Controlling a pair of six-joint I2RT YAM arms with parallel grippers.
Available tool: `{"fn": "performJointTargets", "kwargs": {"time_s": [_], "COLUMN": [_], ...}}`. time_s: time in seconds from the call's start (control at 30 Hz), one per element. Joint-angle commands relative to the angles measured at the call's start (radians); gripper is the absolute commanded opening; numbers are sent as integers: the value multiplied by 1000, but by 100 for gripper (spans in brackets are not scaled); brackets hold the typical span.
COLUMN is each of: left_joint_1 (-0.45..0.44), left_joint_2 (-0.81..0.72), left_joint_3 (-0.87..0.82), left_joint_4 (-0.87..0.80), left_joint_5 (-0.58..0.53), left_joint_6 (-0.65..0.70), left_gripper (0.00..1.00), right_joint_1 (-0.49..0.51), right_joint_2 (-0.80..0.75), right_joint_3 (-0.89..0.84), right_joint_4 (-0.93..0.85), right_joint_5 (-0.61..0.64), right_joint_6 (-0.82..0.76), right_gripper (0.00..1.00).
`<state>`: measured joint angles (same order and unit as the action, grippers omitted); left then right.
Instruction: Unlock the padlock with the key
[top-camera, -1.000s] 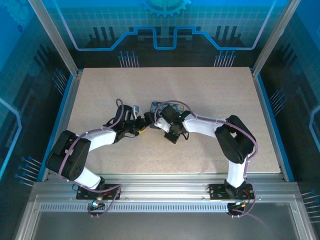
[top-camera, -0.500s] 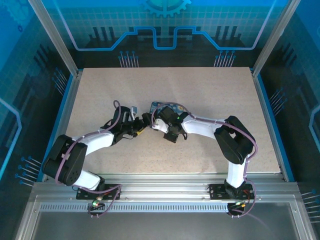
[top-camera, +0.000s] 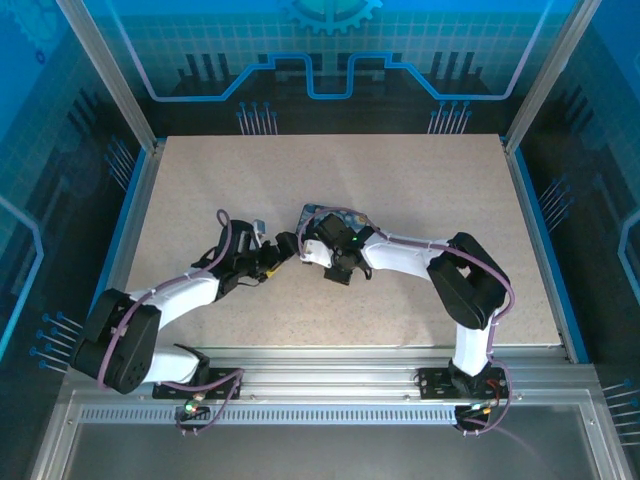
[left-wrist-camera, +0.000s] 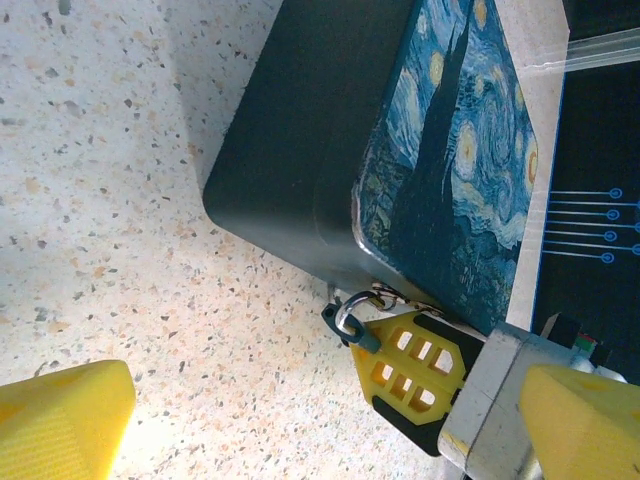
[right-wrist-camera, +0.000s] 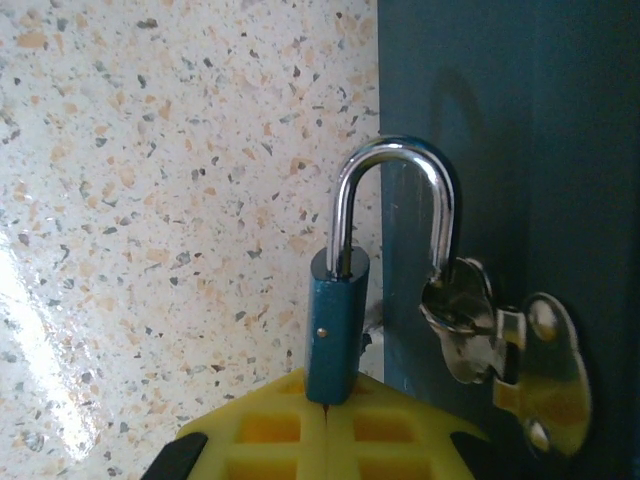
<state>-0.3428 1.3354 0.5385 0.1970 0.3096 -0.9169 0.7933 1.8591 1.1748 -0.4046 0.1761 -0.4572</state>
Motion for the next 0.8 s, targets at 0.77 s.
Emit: {"fn": "performJointTargets", "kwargs": {"time_s": [0.77], "left_joint_1": [5], "left_joint_2": [-367], "left_joint_3": [-18], "left_joint_4": [-408], "left_joint_5": [-77], "left_joint_6": [58], "left_gripper": [99], "right_joint_1": [-29], "right_joint_2": [-402], "right_joint_3": [-146], "right_joint_4": [74], "right_joint_5": [0], "right_joint_6": [255], "right_gripper": [0]}}
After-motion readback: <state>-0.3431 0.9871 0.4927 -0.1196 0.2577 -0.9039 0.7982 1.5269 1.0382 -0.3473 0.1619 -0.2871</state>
